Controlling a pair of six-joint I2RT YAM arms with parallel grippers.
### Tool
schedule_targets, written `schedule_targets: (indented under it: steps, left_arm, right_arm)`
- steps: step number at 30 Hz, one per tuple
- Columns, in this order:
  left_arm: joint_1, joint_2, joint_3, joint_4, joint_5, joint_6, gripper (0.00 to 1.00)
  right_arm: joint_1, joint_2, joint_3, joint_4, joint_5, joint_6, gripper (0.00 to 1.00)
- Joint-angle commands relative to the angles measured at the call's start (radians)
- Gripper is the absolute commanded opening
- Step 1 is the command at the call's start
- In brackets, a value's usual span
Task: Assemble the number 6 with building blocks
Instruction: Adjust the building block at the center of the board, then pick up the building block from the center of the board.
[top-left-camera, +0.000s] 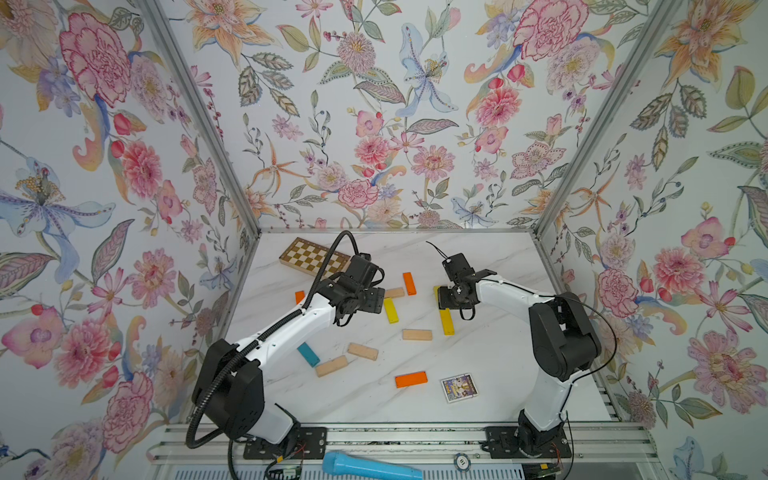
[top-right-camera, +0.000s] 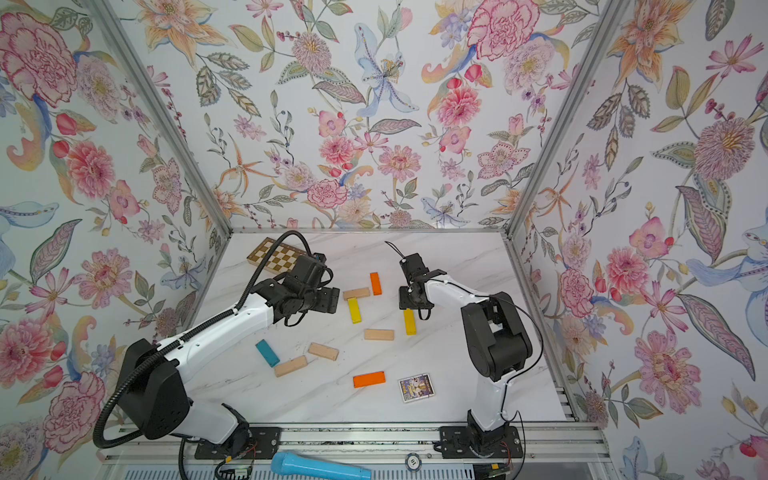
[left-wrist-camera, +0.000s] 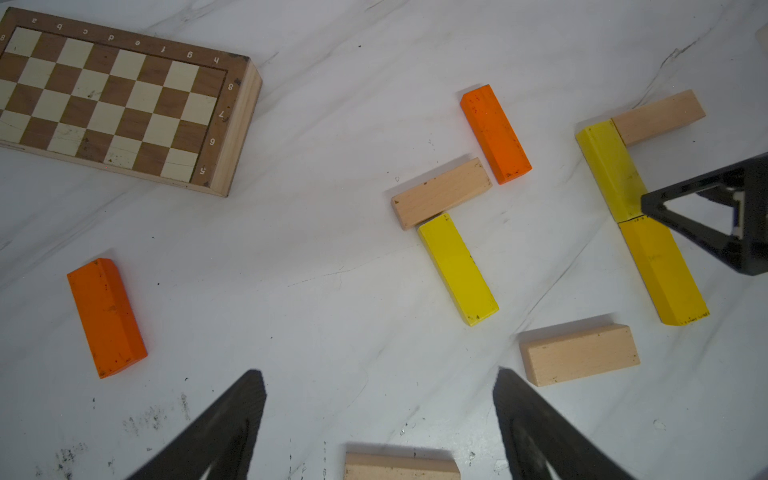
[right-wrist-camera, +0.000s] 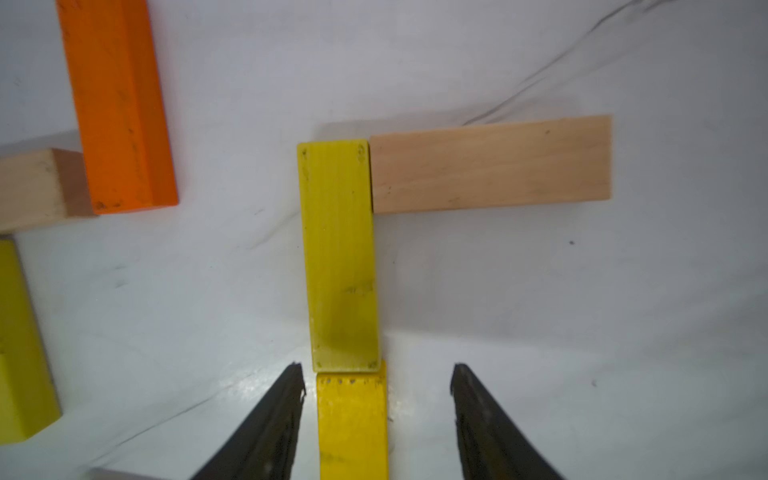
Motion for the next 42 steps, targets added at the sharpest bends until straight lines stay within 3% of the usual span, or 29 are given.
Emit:
schedule_targets:
  steps: [1, 6, 10, 17, 20, 24, 31, 42]
  left_arm:
    - [0.019, -0.030, 0.037, -0.029, 0.007, 0.043, 0.92]
    - [0.058, -0.075, 0.045, -0.058, 0.069, 0.102, 0.99]
    - [0.100, -0.121, 0.027, -0.060, 0.138, 0.122, 0.99]
    - [0.189, -0.224, -0.068, 0.003, 0.230, 0.043, 0.99]
    - [0.196, -0.238, -0.059, 0.000, 0.187, 0.011, 0.99]
    - [0.197, -0.254, -0.078, 0.030, 0.121, -0.050, 0.99]
    - [0.215, -0.237, -0.091, 0.002, -0.017, -0.123, 0.99]
    - [0.229, -0.250, -0.110, 0.006, -0.053, -0.144, 0.99]
  right_arm:
    - [0.008, -0.124, -0.002, -0.028, 0.036, 0.033, 0.61]
    - [0.072, -0.269, -0.103, -0.010, 0.075, 0.170, 0.74]
    - [0.152, -0.344, -0.192, 0.029, 0.072, 0.345, 0.76]
    - [0.332, -0.358, -0.198, -0.036, 0.142, 0.600, 0.85]
    - [0.390, -0.352, -0.197, -0.036, 0.185, 0.753, 0.84]
    - [0.423, -0.313, -0.163, -0.057, 0.178, 0.997, 0.76]
    - [0.457, -0.188, -0.002, -0.220, 0.182, 1.284, 0.77]
    - [0.443, -0.110, 0.000, -0.250, 0.113, 1.514, 0.74]
